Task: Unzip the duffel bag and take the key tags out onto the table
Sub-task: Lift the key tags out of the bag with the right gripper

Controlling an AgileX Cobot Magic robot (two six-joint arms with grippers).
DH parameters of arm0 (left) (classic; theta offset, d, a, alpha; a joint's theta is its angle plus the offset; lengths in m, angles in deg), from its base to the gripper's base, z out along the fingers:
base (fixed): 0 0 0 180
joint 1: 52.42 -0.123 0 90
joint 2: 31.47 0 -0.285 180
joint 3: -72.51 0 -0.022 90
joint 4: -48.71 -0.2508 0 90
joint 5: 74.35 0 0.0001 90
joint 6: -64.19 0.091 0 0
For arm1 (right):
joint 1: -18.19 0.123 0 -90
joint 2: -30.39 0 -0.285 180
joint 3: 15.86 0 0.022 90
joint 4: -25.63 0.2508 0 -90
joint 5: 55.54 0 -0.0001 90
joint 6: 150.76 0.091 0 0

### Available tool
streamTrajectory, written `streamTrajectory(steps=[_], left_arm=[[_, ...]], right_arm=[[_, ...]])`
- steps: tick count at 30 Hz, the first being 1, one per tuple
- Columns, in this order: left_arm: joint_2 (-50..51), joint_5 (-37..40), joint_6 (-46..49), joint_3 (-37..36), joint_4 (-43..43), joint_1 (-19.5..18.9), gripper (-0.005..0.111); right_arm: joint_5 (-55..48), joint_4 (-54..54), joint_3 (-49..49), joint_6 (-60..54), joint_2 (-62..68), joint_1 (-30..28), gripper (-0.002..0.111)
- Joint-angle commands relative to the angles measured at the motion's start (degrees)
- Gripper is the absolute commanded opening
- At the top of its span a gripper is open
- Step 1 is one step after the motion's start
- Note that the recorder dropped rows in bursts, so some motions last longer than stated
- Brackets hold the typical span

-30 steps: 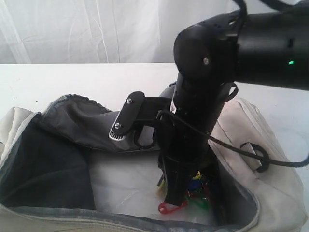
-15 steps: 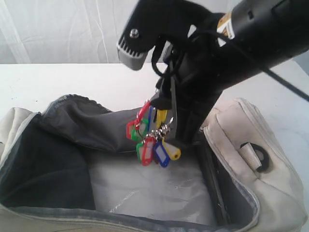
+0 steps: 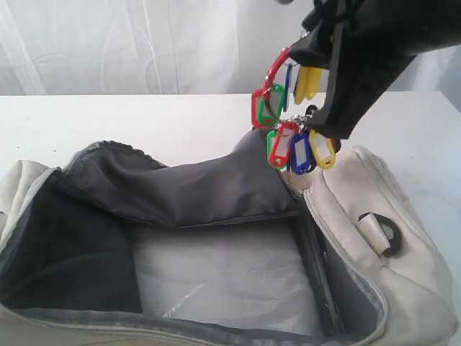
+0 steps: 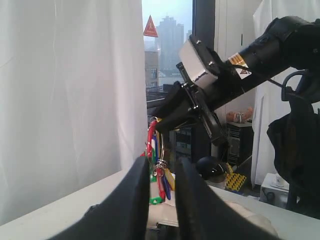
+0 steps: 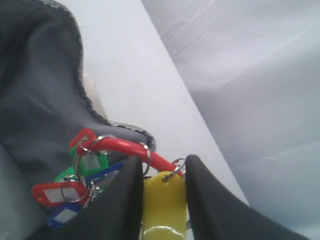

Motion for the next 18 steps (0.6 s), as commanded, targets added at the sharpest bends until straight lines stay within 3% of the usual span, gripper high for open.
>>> streamTrajectory(steps=[1,8,18], left_arm=[[-0.48,-0.63,-0.28,0.00,-0.30,-0.12,0.025],[-0.48,-0.99,-0.29,0.00,-0.30,-0.12,0.025],[-0.48,-6.60,-1.87,0.00,-0.30,-0.12,0.025]], right_arm=[[0.14,-6.76,-0.08,4.14,-2.56,-0.12,0.000],[-7.71,-17.07,-0.08,8.65,-5.72,-0.12,0.000],[-16.16,-20.06,-0.08,8.65,-7.89,-2.64,0.000]])
